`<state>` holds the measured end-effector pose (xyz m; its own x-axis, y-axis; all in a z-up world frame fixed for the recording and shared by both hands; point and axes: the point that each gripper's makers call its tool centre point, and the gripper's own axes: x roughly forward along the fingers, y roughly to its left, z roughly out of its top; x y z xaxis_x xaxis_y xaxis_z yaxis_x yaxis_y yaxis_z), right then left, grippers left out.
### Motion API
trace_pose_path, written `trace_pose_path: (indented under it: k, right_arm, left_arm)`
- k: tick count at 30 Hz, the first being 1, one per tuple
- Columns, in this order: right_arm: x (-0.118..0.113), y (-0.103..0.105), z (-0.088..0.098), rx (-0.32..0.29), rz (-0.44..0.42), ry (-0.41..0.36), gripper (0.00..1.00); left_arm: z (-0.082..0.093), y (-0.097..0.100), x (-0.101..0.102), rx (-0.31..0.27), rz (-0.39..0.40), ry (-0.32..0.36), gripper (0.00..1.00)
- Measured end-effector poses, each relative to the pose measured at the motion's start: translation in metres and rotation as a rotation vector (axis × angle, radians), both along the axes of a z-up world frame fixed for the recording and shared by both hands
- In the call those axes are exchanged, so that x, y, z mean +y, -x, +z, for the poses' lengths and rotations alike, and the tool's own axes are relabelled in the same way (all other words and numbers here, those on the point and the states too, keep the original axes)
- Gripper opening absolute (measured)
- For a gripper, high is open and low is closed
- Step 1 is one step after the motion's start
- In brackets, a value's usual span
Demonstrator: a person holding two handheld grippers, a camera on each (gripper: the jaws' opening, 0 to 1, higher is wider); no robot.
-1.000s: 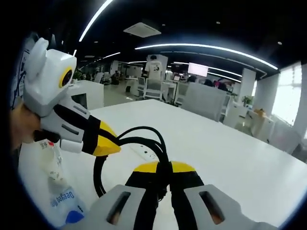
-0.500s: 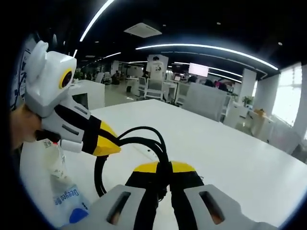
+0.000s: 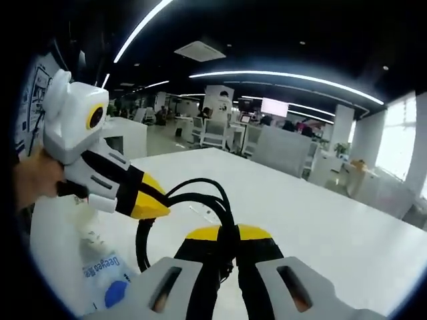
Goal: Arrange the tabletop items into an orderly group along one side of the table until the central work area is clear of visible clutter.
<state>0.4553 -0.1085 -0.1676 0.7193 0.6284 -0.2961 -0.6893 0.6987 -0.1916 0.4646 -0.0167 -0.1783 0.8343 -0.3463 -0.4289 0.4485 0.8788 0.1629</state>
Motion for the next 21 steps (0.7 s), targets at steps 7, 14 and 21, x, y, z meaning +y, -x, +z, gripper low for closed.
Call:
trace_pose_path:
  k: [7, 14, 21]
  right_arm:
    - [-0.007, 0.009, 0.014, -0.031, 0.0, -0.022, 0.04]
    - [-0.015, 0.018, 0.021, -0.084, -0.004, -0.015, 0.04]
    - [-0.022, 0.045, 0.025, -0.131, -0.015, -0.01, 0.04]
  left_arm:
    - [0.017, 0.0, -0.003, -0.026, -0.021, 0.031, 0.06]
    - [0.02, 0.025, -0.015, -0.061, -0.059, 0.061, 0.06]
    - [0.021, 0.063, -0.027, -0.093, -0.085, 0.046, 0.06]
